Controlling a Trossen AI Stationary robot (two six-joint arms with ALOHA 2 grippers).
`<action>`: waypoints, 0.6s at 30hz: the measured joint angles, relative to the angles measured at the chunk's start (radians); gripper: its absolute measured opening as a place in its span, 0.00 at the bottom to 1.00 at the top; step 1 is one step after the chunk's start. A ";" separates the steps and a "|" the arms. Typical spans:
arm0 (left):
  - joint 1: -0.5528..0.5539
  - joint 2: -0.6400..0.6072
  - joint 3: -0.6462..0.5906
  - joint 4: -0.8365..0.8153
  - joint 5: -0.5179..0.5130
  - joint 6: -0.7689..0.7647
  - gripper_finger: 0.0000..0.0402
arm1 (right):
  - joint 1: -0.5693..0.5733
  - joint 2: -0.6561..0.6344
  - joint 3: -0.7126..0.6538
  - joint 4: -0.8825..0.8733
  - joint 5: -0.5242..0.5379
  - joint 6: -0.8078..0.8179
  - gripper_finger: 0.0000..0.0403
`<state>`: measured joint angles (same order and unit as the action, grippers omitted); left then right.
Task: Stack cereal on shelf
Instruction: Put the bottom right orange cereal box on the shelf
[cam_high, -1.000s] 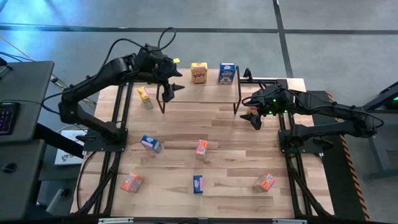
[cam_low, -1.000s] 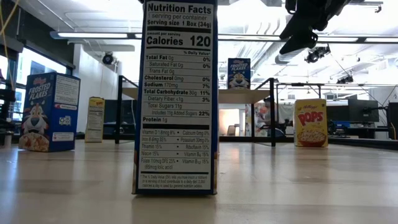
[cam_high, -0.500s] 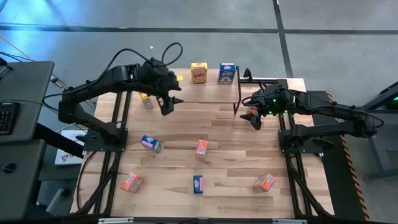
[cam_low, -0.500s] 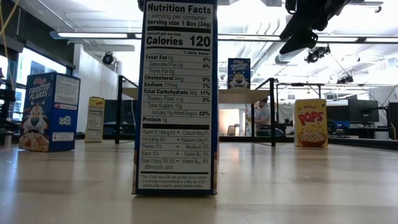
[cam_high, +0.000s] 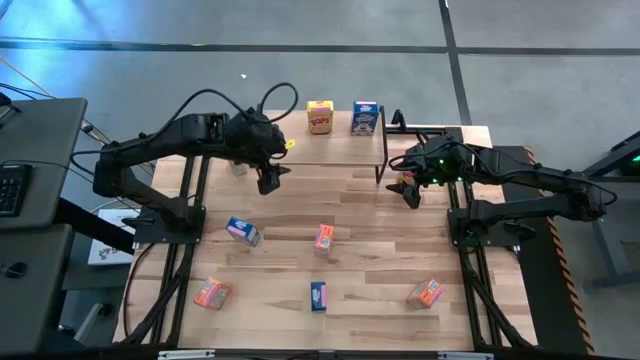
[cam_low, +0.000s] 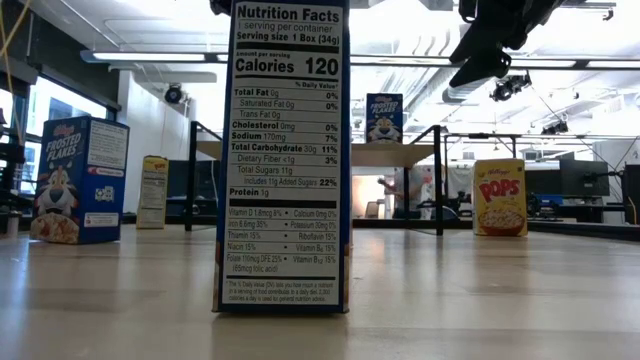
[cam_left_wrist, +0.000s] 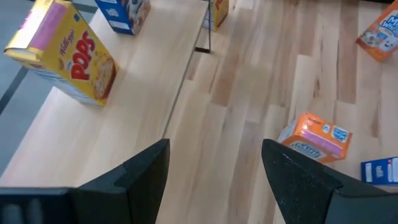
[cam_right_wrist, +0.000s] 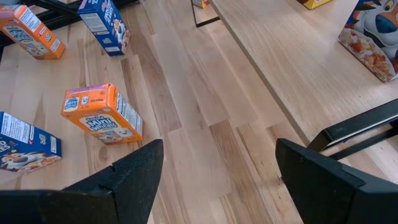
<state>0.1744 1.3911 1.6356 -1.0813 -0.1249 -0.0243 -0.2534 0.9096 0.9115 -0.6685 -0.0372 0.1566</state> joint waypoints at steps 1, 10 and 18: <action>-0.004 0.000 0.000 0.000 0.000 -0.006 0.61 | 0.000 0.000 0.000 0.000 0.000 0.000 0.75; -0.048 0.000 0.000 0.000 -0.001 -0.062 0.61 | 0.000 0.000 0.000 0.000 -0.064 -0.039 0.75; -0.059 0.000 0.000 0.000 -0.012 -0.098 0.61 | 0.000 0.000 0.000 0.000 -0.345 -0.067 0.75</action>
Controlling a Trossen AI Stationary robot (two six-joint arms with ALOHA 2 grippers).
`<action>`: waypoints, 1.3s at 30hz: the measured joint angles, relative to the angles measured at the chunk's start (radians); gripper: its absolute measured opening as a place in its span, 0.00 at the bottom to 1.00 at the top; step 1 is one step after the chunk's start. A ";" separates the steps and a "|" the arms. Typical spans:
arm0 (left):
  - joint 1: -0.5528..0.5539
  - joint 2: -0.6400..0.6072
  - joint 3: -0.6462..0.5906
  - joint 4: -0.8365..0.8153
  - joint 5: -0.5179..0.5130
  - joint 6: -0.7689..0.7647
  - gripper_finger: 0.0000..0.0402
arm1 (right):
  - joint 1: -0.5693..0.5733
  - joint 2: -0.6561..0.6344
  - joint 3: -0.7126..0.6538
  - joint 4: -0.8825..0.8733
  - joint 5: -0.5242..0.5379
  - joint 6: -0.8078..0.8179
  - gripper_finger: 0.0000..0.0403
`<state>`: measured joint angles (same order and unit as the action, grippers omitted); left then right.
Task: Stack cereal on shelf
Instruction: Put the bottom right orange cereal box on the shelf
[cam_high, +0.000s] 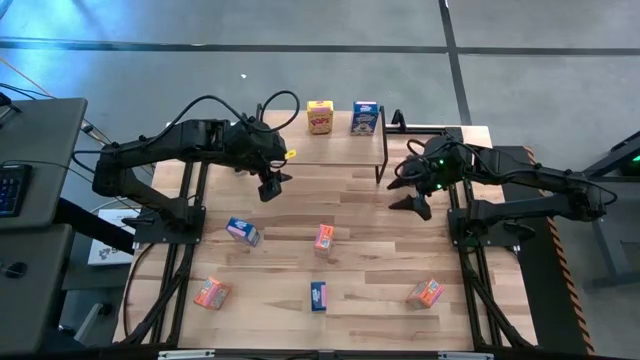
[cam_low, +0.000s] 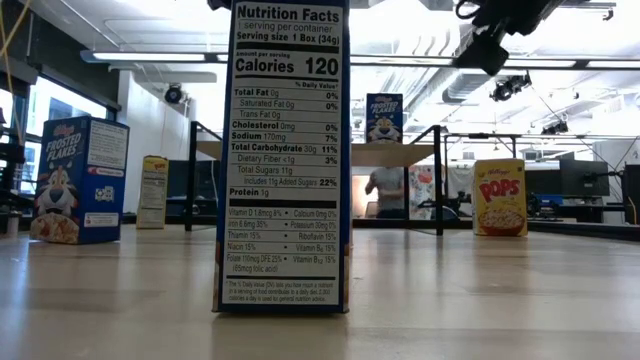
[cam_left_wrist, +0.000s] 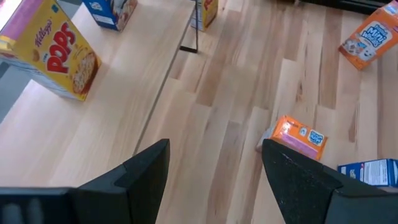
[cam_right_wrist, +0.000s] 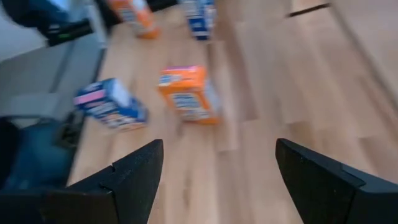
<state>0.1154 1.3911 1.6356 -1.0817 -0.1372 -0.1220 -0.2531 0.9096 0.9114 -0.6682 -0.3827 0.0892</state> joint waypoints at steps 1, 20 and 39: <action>0.000 0.000 0.000 0.000 -0.002 -0.004 0.61 | 0.000 0.000 0.000 0.000 -0.026 0.000 0.75; 0.000 0.000 0.000 0.000 -0.008 -0.007 0.61 | 0.239 0.000 0.000 0.096 -0.057 0.061 0.75; 0.000 0.000 0.000 0.002 -0.009 -0.006 0.61 | 0.697 0.000 0.000 0.008 0.269 0.193 0.75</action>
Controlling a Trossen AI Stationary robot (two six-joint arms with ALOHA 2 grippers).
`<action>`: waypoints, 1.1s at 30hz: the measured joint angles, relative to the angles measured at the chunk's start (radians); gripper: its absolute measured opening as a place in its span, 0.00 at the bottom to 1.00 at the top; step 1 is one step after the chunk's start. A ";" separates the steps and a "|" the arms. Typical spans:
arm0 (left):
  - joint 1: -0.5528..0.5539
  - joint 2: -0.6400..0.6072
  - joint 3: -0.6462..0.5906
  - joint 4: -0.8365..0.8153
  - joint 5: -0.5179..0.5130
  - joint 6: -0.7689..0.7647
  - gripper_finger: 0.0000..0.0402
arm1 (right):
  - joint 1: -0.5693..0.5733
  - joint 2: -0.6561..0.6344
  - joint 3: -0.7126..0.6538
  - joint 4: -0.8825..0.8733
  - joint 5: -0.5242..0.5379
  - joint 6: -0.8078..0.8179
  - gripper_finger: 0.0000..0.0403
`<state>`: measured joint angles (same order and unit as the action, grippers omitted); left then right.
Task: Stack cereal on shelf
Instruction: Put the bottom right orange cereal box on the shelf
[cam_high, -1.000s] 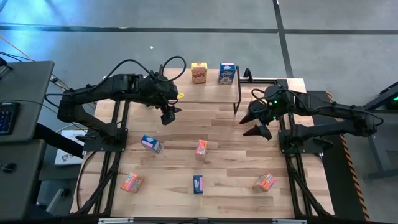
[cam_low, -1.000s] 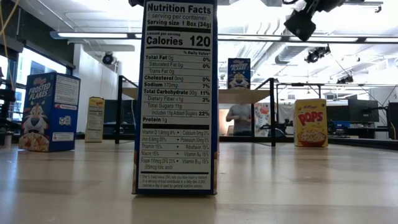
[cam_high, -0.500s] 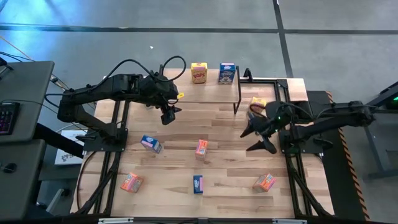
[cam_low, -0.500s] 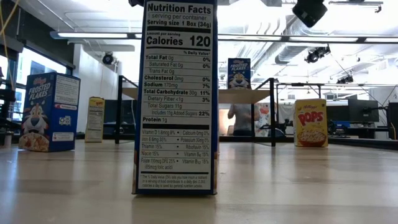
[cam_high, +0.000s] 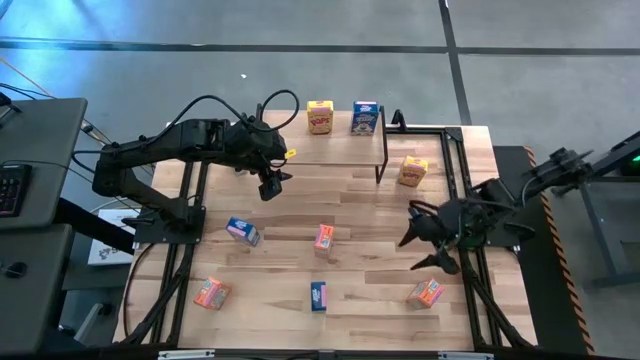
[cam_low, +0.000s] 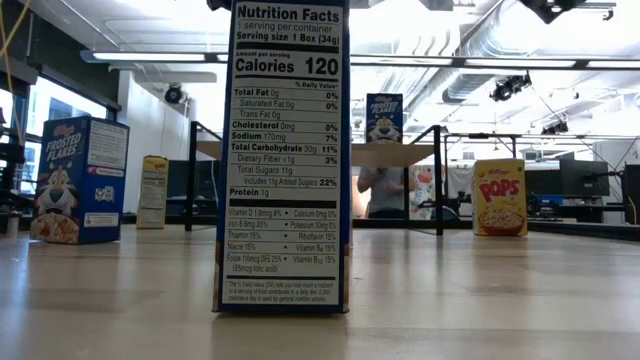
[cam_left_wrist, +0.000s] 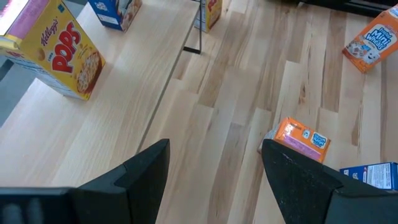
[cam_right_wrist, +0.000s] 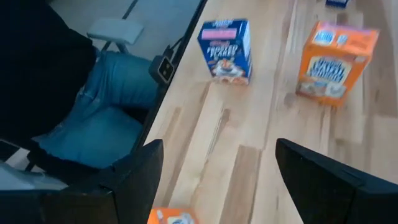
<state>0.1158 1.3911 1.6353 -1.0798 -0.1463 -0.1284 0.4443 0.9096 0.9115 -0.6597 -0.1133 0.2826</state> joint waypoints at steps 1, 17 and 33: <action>0.000 0.000 0.000 0.000 0.000 0.000 0.61 | 0.022 0.001 0.000 -0.006 0.016 0.017 0.75; 0.002 0.000 0.000 0.039 -0.029 -0.002 0.61 | 0.268 0.212 0.140 -0.225 0.176 0.031 0.75; 0.002 0.000 0.000 0.039 -0.029 -0.029 0.61 | 0.417 0.400 0.157 -0.271 0.163 0.123 0.75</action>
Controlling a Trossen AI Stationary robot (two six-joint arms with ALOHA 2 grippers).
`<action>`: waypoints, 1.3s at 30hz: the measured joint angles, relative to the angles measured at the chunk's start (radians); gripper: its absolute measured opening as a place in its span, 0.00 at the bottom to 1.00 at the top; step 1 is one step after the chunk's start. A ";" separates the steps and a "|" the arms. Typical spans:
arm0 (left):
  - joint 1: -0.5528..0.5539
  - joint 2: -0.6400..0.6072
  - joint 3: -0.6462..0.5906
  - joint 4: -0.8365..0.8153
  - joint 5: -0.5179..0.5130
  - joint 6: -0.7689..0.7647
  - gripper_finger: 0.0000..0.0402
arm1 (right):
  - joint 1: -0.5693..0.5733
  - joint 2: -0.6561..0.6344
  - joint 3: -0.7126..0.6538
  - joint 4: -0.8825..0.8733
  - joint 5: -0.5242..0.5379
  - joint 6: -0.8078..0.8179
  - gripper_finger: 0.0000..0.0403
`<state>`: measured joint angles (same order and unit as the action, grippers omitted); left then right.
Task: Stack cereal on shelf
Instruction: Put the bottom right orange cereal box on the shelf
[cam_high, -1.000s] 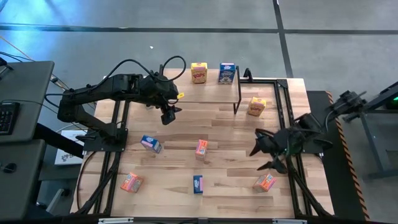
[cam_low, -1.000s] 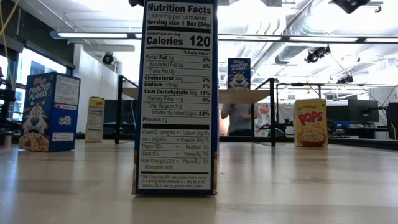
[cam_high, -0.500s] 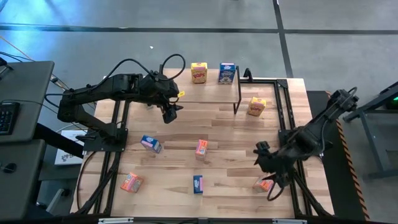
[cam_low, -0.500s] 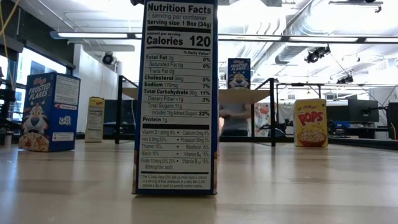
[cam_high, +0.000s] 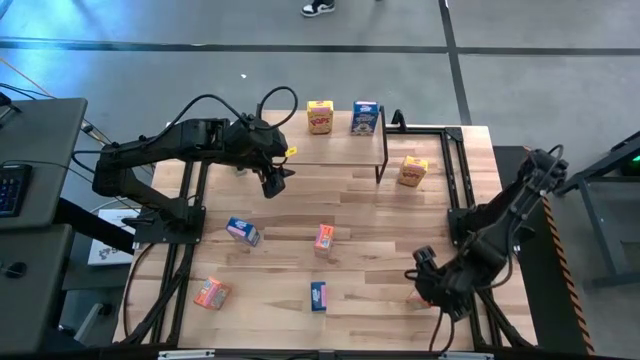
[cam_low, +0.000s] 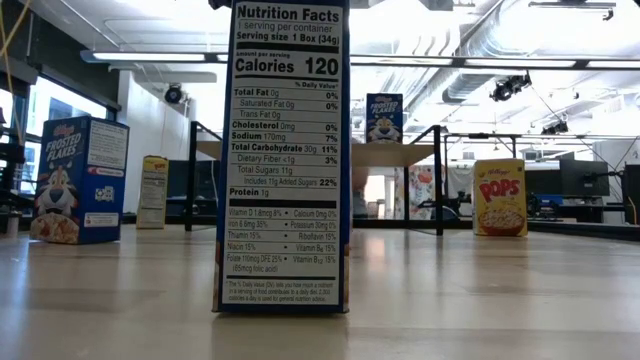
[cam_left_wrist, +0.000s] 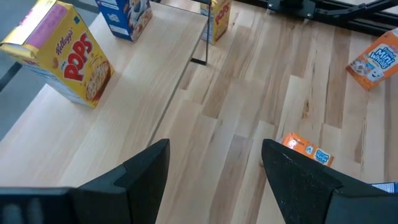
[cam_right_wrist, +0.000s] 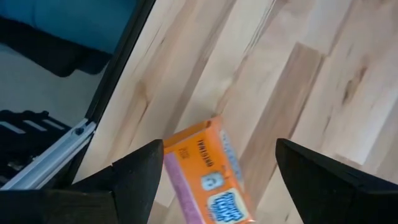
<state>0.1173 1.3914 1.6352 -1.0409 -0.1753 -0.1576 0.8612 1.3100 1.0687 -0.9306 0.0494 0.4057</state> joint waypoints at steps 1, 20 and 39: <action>0.000 0.000 0.000 0.000 0.000 -0.006 0.61 | 0.009 0.005 0.000 0.000 0.000 0.007 0.75; 0.000 0.000 0.000 -0.001 0.000 -0.034 0.61 | 0.071 0.161 0.000 -0.017 0.053 -0.004 0.75; 0.000 0.000 0.000 0.000 0.000 -0.034 0.61 | 0.069 0.176 0.000 -0.053 0.027 0.005 0.44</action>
<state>0.1173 1.3914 1.6352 -1.0412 -0.1753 -0.1913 0.9302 1.4860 1.0687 -0.9836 0.0769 0.4107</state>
